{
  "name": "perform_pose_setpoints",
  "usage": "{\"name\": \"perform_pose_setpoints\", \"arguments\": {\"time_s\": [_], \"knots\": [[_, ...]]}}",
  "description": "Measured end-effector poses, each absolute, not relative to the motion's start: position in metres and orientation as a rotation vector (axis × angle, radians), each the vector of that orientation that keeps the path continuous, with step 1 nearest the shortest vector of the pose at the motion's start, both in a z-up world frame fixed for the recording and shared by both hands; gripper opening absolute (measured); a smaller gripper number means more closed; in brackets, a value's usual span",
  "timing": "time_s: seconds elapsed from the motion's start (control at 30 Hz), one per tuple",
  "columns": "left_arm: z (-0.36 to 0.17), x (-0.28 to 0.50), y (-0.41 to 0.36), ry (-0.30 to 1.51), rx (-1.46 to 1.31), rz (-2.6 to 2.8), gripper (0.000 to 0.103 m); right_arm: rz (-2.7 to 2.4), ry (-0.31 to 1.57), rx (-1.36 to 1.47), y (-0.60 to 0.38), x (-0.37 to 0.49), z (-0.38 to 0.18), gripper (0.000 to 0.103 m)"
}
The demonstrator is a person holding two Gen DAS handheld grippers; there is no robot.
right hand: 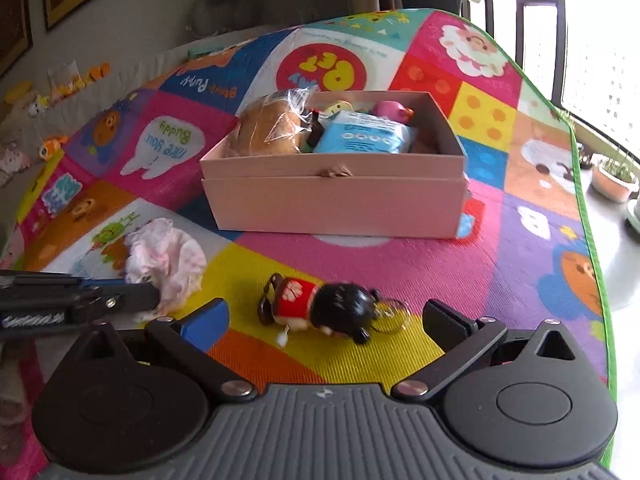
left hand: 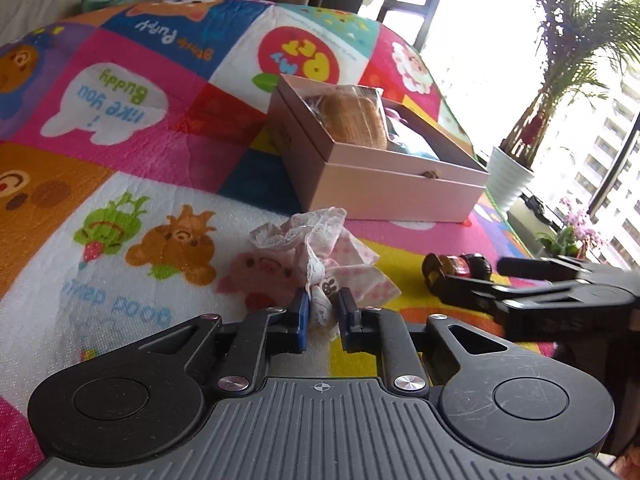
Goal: Organize objects
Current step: 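Grasp the pink lace cloth with the left gripper while the right grasps the black-headed doll keychain, then drop the lace cloth into the box with the left gripper while the right carries the keychain in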
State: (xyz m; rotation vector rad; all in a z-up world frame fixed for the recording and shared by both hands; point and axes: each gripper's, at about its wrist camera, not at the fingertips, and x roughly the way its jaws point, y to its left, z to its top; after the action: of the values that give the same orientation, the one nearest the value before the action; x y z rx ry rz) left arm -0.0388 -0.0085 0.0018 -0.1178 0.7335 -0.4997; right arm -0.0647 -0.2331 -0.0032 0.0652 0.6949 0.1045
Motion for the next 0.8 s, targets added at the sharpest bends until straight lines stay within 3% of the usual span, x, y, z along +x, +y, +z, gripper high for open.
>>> {"name": "perform_pose_setpoints", "arguments": {"time_s": [0.03, 0.1, 0.3, 0.47, 0.67, 0.8], "knots": [[0.002, -0.040, -0.007, 0.732, -0.121, -0.502, 0.017, 0.093, 0.702, 0.055, -0.230, -0.060, -0.004, 0.092], [0.002, -0.042, -0.005, 0.727, -0.129, -0.507, 0.017, 0.094, 0.719, 0.049, -0.230, -0.055, -0.006, 0.068], [0.014, -0.044, -0.001, 0.674, -0.150, -0.520, 0.016, 0.073, 0.640, 0.079, -0.246, -0.073, 0.004, 0.067], [0.059, -0.023, -0.020, 0.592, -0.105, -0.577, 0.016, 0.048, 0.574, 0.159, -0.265, -0.086, 0.007, 0.068], [0.110, 0.035, -0.070, 0.481, -0.069, -0.601, 0.016, 0.063, 0.539, 0.219, -0.273, -0.091, 0.001, 0.068], [0.110, 0.092, -0.110, 0.541, -0.163, -0.660, 0.018, 0.074, 0.510, 0.224, -0.272, -0.097, 0.002, 0.068]]}}
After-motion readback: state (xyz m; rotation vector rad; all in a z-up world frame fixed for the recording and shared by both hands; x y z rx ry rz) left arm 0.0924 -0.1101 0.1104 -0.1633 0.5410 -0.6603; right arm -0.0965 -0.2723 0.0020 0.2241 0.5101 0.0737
